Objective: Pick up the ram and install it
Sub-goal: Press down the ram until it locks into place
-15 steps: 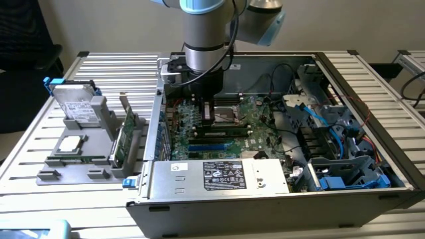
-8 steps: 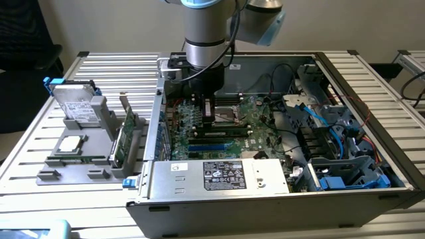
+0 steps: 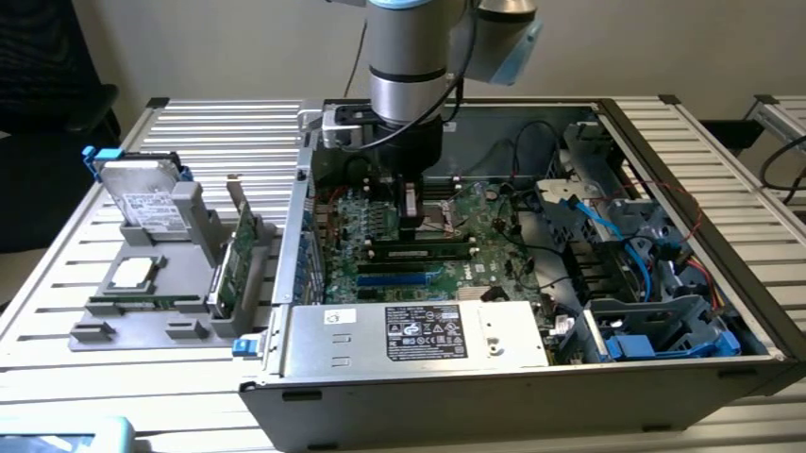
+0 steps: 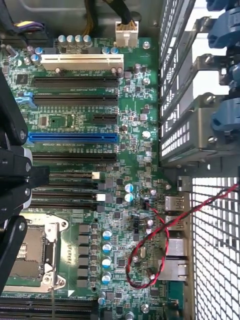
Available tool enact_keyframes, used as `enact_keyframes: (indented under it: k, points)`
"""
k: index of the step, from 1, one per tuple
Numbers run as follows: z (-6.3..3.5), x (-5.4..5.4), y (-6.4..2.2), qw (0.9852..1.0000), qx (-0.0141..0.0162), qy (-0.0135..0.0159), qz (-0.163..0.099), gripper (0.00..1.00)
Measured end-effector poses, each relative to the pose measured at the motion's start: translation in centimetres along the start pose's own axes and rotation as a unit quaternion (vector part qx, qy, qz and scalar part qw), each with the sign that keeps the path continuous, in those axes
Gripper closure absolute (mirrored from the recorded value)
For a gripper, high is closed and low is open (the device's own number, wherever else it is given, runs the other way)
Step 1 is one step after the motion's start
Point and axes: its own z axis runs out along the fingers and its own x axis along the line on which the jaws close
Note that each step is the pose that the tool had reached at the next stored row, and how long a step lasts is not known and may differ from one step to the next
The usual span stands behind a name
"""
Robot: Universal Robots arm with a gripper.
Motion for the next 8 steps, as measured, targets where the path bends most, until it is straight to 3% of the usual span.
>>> enact_keyframes:
  k: [8]
  points:
    - [-0.23, 0.1, -1.91, 1.0000, -0.0006, 0.0000, 0.000, 0.89]
